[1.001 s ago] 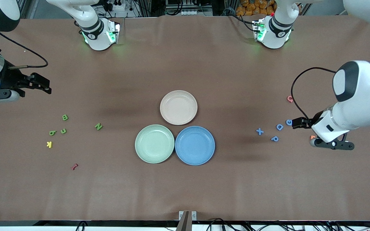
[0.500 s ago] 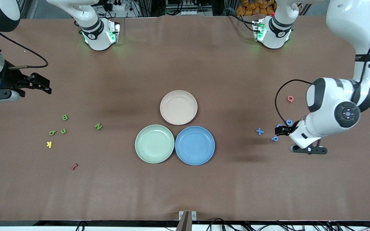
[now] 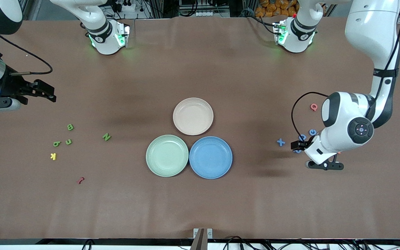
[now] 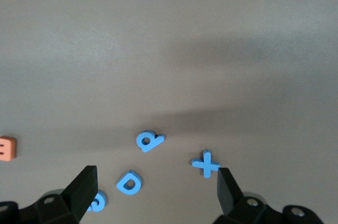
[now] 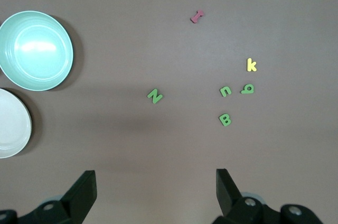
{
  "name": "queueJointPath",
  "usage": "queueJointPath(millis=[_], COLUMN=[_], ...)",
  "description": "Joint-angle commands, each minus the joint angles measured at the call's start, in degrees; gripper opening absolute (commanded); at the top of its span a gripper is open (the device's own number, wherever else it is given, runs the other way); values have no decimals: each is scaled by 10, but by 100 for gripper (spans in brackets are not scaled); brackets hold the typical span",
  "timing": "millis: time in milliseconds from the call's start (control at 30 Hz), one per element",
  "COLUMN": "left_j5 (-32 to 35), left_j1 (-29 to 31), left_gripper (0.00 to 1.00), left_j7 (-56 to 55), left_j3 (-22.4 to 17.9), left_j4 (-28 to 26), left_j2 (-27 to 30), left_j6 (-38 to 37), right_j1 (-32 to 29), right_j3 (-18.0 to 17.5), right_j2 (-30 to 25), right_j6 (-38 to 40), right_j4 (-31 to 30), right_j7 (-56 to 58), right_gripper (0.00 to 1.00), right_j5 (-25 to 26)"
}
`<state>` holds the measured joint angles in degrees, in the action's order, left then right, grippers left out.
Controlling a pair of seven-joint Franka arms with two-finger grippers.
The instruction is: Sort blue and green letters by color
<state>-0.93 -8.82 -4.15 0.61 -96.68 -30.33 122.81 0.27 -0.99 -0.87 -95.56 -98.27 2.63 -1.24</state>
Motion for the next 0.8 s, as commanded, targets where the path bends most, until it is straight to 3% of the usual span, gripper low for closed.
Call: queueJointPath(millis=[0, 300, 600, 767], left_j5=[14, 12, 13, 14], left_j1=[2, 32, 25, 25], left_gripper=[100, 100, 100, 100], left_j7=[10, 200, 352, 465], left_j3=[1, 7, 10, 10], left_j4=[-8, -102, -105, -118], left_j2=[-22, -17, -18, -11], left_j6=[28, 190, 198, 195], right_j1=[-4, 5, 32, 32], right_j3=[-4, -5, -5, -5], right_j2=[2, 20, 51, 50], right_j6=[23, 22, 12, -24], right_j4=[3, -1, -5, -44], right_j7=[-18, -93, -198, -206], right_gripper=[100, 100, 100, 100], right_j5=[7, 1, -10, -10])
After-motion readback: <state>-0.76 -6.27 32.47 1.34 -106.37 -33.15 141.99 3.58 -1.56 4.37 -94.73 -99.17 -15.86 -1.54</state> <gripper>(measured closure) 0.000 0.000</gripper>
